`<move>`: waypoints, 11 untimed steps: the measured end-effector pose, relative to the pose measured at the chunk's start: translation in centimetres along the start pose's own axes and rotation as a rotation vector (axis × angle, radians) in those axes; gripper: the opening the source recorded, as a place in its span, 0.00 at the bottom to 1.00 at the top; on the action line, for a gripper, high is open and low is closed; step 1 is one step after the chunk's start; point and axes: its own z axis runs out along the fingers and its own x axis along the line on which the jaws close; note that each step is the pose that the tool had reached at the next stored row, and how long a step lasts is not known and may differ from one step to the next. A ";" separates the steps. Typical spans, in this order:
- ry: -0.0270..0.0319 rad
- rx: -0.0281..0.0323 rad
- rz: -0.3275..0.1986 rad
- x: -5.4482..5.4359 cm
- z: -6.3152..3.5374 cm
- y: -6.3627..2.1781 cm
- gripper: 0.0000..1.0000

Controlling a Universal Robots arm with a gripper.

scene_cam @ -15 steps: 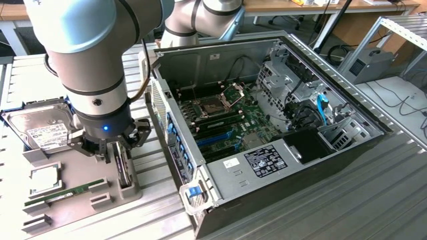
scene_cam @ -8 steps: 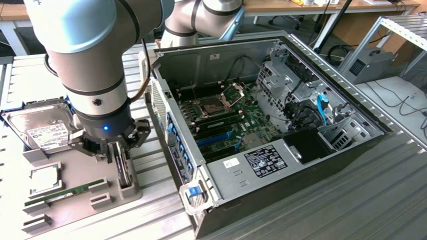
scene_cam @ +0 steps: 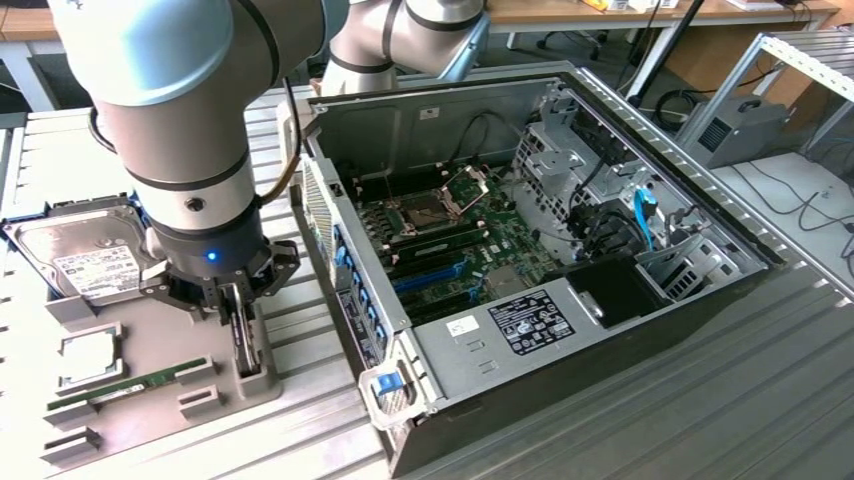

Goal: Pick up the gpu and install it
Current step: 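Pick up the gpu and move the gpu toward the slot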

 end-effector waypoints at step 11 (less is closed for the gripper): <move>0.0024 0.0009 -0.056 0.0 0.00 0.00 0.27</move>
